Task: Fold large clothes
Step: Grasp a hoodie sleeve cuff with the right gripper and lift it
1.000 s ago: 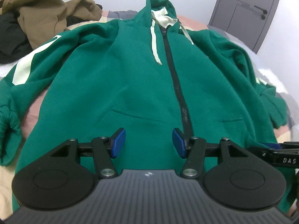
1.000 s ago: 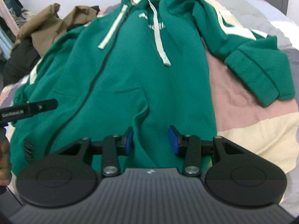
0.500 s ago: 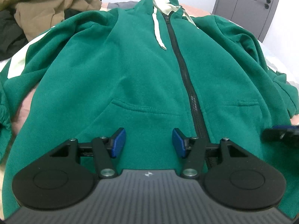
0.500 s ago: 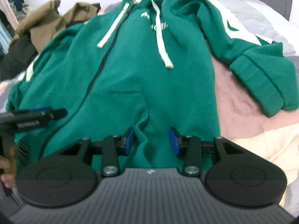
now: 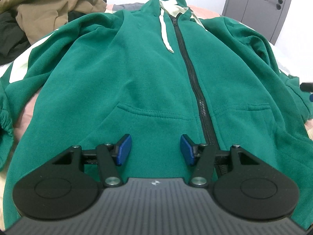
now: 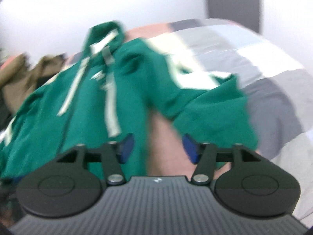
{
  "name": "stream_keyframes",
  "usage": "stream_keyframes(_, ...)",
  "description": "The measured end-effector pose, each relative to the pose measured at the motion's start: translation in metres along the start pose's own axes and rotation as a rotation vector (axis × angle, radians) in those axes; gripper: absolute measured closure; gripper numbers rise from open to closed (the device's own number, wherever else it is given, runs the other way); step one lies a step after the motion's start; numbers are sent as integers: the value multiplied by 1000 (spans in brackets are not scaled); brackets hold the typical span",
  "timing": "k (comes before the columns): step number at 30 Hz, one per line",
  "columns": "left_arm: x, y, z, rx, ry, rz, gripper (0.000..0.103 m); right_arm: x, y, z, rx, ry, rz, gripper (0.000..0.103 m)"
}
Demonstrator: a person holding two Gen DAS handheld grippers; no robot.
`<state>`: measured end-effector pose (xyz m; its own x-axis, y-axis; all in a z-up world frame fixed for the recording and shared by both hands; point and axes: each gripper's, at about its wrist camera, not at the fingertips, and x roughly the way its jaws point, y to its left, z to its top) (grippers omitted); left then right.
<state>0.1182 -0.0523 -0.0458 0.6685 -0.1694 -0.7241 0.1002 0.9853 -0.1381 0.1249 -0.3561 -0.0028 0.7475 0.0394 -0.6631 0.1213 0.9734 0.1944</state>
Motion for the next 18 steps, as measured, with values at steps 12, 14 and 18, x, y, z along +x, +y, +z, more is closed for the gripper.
stream_keyframes(12, -4, 7, 1, -37, -13, -53, 41, 71, -29, -1, -165, 92, -152, 17)
stream_keyframes(14, -3, 8, 1, -41, -17, -57, 41, 81, -21, -10, -270, 111, -183, 17)
stream_keyframes(18, -3, 12, 1, -56, -28, -69, 41, 91, -14, -20, -369, 106, -248, 25)
